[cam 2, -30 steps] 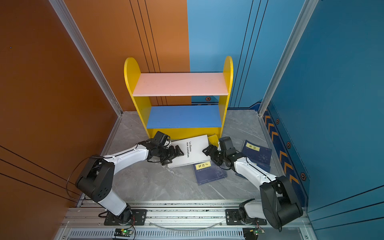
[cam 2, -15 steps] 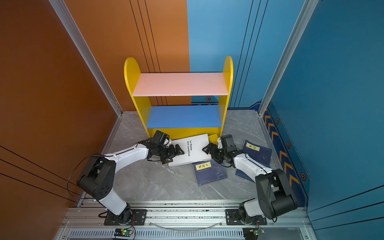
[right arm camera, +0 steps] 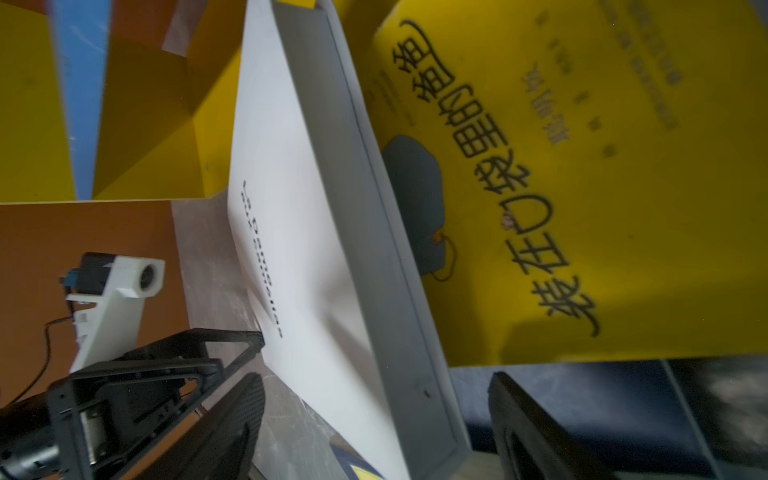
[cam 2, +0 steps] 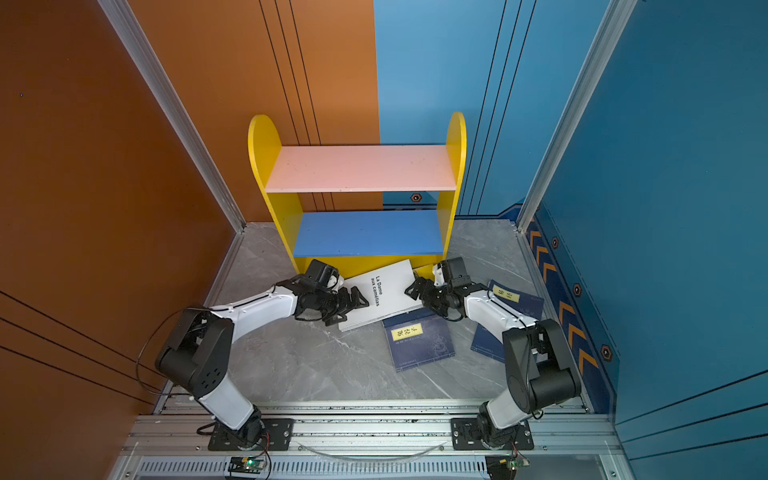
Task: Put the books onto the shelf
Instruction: 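Lift the white book with both grippers, tilting it upright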
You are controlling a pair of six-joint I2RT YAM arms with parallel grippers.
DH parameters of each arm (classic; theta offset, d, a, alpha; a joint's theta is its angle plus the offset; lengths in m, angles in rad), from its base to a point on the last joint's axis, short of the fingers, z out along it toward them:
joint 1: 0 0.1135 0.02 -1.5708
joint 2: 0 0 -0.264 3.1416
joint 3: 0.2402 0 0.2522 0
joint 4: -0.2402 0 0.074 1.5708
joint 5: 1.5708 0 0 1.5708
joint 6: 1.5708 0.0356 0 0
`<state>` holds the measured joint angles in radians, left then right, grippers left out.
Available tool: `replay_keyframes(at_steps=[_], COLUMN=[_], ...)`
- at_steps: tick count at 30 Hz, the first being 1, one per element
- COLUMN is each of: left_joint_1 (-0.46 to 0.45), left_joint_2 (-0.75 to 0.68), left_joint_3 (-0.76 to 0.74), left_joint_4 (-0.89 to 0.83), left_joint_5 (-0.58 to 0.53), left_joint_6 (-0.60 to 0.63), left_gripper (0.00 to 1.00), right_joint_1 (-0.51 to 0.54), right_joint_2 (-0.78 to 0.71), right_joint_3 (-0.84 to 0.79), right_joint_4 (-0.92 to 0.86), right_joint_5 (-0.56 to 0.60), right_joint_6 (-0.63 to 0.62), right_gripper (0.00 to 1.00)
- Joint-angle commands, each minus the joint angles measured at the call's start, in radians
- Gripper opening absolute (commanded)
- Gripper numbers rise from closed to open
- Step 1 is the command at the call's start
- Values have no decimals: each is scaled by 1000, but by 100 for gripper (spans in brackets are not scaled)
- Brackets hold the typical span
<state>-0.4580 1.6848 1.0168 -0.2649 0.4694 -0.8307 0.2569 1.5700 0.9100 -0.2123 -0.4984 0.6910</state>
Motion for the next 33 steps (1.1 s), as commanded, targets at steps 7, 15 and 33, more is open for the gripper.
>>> replay_keyframes(at_steps=[7, 15, 33], left_joint_1=[8, 17, 37], left_joint_2=[66, 71, 100], left_joint_3=[-41, -37, -36], left_joint_4=[-41, -41, -17], left_joint_5=[-26, -22, 23], left_joint_6=[31, 42, 87], left_gripper=[98, 98, 98], right_joint_1=[-9, -14, -20], right_joint_2=[61, 50, 100], right_joint_3=[31, 37, 31], right_joint_4=[-63, -32, 145], right_joint_5=[-10, -143, -238], right_joint_6=[-65, -44, 48], right_gripper=[84, 74, 41])
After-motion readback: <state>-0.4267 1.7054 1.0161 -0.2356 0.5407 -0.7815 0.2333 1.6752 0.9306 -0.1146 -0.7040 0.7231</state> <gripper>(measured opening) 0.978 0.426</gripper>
